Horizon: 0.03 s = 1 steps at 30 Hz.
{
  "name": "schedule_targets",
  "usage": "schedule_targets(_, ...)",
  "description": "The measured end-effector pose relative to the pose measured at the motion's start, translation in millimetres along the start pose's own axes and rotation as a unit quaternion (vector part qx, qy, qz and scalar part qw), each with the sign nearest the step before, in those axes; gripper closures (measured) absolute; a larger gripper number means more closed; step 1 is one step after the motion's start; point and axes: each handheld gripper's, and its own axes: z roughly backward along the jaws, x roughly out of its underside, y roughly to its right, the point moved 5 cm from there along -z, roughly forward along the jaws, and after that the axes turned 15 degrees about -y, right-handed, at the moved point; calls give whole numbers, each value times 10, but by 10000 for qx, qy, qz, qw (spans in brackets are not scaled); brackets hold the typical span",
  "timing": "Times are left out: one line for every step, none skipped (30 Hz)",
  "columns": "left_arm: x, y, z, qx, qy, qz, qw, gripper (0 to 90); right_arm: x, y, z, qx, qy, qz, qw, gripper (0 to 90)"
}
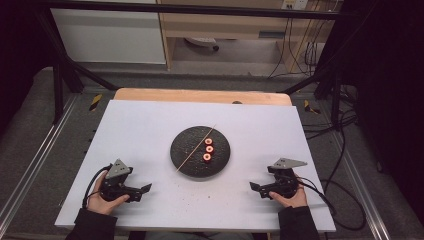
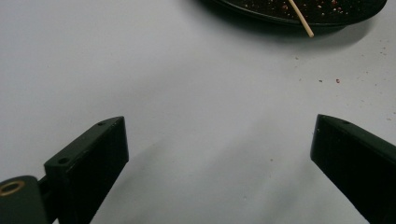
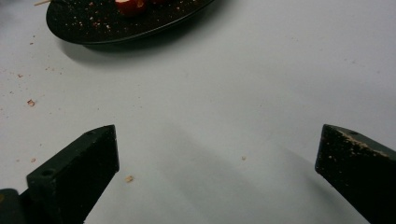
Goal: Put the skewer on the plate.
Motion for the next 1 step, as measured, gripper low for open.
schedule_targets(0, 3, -4, 10, -12, 10, 10000, 37, 1, 1, 0, 1, 1, 19, 10000, 9)
